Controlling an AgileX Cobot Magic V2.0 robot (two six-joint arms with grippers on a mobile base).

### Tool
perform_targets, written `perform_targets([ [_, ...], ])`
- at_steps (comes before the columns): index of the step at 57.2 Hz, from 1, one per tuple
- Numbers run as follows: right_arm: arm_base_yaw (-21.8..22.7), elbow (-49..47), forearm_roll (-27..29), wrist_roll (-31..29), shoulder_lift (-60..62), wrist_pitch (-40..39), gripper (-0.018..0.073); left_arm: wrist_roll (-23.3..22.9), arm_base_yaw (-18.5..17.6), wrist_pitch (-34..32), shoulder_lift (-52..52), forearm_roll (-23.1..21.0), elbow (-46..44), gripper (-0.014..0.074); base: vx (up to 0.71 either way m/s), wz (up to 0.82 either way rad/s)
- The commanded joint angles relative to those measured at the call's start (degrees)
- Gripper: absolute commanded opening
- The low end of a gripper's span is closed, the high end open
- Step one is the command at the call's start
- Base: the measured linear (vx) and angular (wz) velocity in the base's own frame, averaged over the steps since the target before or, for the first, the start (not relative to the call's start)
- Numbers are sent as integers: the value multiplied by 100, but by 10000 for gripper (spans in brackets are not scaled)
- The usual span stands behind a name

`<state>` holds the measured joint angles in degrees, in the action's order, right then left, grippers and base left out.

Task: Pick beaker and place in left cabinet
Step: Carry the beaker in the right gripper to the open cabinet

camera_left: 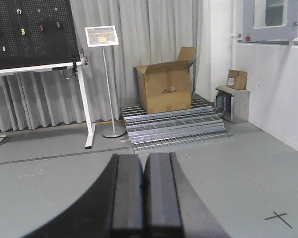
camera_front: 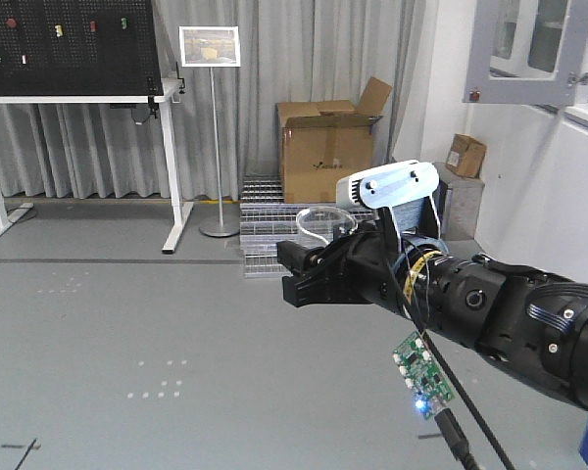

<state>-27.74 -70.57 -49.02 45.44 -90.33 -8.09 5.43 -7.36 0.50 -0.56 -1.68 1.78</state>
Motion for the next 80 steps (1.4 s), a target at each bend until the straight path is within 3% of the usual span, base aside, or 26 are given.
perform_targets([
  [1,19,-198,51,-8,254,-334,-2,-19,-3,-481,-103,-42,93,1,69,3],
  [80,25,-198,51,-8,247,-304,-1,-19,-3,-481,-103,-42,93,1,64,2],
])
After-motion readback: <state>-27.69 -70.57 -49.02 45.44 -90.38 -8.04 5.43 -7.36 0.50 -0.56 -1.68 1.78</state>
